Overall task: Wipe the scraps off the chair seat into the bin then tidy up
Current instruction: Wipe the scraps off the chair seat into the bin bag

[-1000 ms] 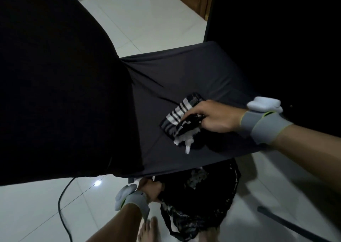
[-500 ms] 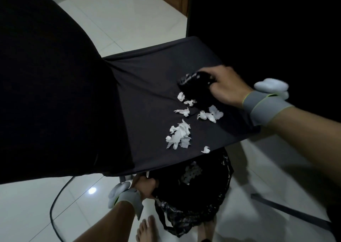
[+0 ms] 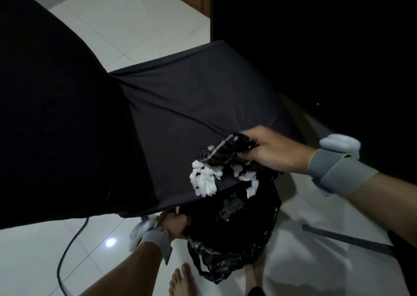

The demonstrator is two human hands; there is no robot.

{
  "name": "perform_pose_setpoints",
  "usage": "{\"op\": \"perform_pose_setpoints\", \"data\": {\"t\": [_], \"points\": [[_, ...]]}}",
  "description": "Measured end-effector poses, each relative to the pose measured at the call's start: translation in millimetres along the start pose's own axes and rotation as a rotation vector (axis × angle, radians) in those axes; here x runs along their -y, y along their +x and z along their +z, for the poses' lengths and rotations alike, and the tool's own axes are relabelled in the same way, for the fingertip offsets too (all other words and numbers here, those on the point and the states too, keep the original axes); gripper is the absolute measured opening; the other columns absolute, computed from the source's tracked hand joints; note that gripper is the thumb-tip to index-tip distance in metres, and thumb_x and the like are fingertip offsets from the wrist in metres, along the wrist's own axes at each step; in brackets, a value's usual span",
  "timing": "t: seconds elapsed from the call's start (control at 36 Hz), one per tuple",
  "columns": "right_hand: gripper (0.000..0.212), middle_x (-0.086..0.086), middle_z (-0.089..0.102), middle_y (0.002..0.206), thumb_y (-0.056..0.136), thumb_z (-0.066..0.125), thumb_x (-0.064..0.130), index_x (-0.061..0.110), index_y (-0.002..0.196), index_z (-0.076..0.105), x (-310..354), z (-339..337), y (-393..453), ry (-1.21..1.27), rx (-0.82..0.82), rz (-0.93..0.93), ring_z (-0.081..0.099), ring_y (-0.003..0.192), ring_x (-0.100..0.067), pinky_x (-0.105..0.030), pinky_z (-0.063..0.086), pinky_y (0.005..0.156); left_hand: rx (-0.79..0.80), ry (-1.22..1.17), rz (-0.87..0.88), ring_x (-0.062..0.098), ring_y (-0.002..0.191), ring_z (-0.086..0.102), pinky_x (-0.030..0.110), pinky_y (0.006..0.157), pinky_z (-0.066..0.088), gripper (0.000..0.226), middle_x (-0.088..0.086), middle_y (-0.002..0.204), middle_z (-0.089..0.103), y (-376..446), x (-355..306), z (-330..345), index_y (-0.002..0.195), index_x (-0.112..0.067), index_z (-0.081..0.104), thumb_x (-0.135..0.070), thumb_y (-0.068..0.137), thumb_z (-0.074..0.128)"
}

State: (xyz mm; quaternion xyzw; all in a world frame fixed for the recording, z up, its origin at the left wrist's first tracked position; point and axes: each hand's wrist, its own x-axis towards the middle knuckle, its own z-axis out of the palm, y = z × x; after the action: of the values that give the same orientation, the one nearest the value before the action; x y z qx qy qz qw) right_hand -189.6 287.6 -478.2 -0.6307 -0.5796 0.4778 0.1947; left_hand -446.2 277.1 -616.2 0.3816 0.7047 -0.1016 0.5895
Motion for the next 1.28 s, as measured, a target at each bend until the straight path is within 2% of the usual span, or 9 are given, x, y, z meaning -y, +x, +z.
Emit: {"op": "perform_pose_setpoints", "data": {"t": [0.14,0.22,0.42,0.58,0.69,0.92,1.0,1.14,1.28], "points": [[0.017,-0.017,0.074,0.09,0.08,0.056,0.001,0.002,0.093,0.066,15.4,-18.8,15.8,0.011,-0.312,-0.046,0.065,0.085,-0.01,-0.044,0.056,0.083,0.024,0.079,0.043,0.01,0.056,0.054,0.024,0.056,0.054,0.009,0.002,0.068,0.052,2.4,2.4,-0.9,0.092,-0.002,0.049,0.007,0.091,0.049],[0.021,0.0,0.074,0.08,0.077,0.053,0.002,0.011,0.088,0.068,29.0,-11.6,30.7,-0.005,-0.47,-0.088,0.063,0.083,-0.003,-0.032,0.052,0.076,0.011,0.059,0.035,0.014,0.056,0.055,0.025,0.056,0.053,0.005,0.005,0.068,0.054,6.2,3.8,-3.7,0.09,0.0,0.05,0.005,0.09,0.05],[0.066,-0.005,0.063,0.133,0.072,0.043,-0.003,0.031,0.126,0.062,23.2,42.4,27.9,-0.309,-0.053,0.003,0.055,0.126,-0.026,-0.037,0.047,0.102,0.011,0.077,0.034,0.015,0.056,0.055,0.028,0.056,0.053,0.005,0.006,0.068,0.053,7.0,5.0,-4.0,0.092,0.001,0.048,0.005,0.09,0.05],[0.068,-0.007,0.06,0.122,0.067,0.047,0.0,0.037,0.12,0.065,11.0,54.9,-13.7,-0.404,0.094,-0.028,0.054,0.119,-0.026,-0.032,0.044,0.097,0.026,0.124,0.095,0.015,0.058,0.055,0.024,0.046,0.051,0.016,0.003,0.071,0.052,7.9,11.3,-8.8,0.097,-0.003,0.046,0.01,0.088,0.051],[0.063,-0.003,0.067,0.115,0.068,0.046,-0.001,0.032,0.116,0.068,5.2,43.8,-35.2,-0.372,0.251,-0.004,0.059,0.113,-0.021,-0.034,0.048,0.095,0.047,0.097,0.06,0.016,0.062,0.056,0.033,0.065,0.057,0.013,0.004,0.073,0.053,9.6,12.2,-11.3,0.097,-0.004,0.047,0.003,0.088,0.053],[0.03,0.01,0.069,0.072,0.07,0.054,-0.003,0.018,0.087,0.068,17.2,17.8,-27.8,-0.134,-0.177,-0.09,0.06,0.076,0.011,-0.022,0.05,0.071,0.014,0.048,0.106,0.022,0.059,0.056,0.032,0.043,0.05,0.029,0.007,0.076,0.053,6.8,13.6,-5.3,0.103,-0.009,0.043,0.012,0.084,0.051],[0.039,0.004,0.075,0.085,0.067,0.053,0.002,0.021,0.096,0.07,28.6,30.3,-18.8,-0.124,-0.29,-0.111,0.067,0.088,-0.001,-0.027,0.052,0.077,0.004,-0.001,0.093,0.031,0.062,0.055,0.046,0.047,0.053,0.03,0.013,0.081,0.052,5.4,13.7,-2.9,0.092,-0.012,0.046,0.017,0.084,0.048],[0.067,-0.007,0.066,0.127,0.066,0.046,-0.003,0.032,0.119,0.067,14.4,62.7,-20.3,-0.255,-0.069,0.021,0.057,0.122,-0.026,-0.037,0.047,0.101,0.071,0.063,0.123,0.042,0.087,0.06,0.055,0.067,0.059,0.036,0.014,0.089,0.056,3.1,10.0,-1.5,0.097,-0.017,0.043,0.016,0.085,0.046],[0.05,-0.002,0.074,0.104,0.072,0.046,-0.005,0.024,0.103,0.073,-0.8,68.7,-39.0,-0.067,-0.061,0.088,0.067,0.102,-0.018,-0.037,0.055,0.085,0.099,0.092,0.088,0.051,0.107,0.06,0.05,0.064,0.061,0.062,0.022,0.119,0.056,3.3,4.8,-0.5,0.136,-0.018,0.038,0.012,0.084,0.052]]}}
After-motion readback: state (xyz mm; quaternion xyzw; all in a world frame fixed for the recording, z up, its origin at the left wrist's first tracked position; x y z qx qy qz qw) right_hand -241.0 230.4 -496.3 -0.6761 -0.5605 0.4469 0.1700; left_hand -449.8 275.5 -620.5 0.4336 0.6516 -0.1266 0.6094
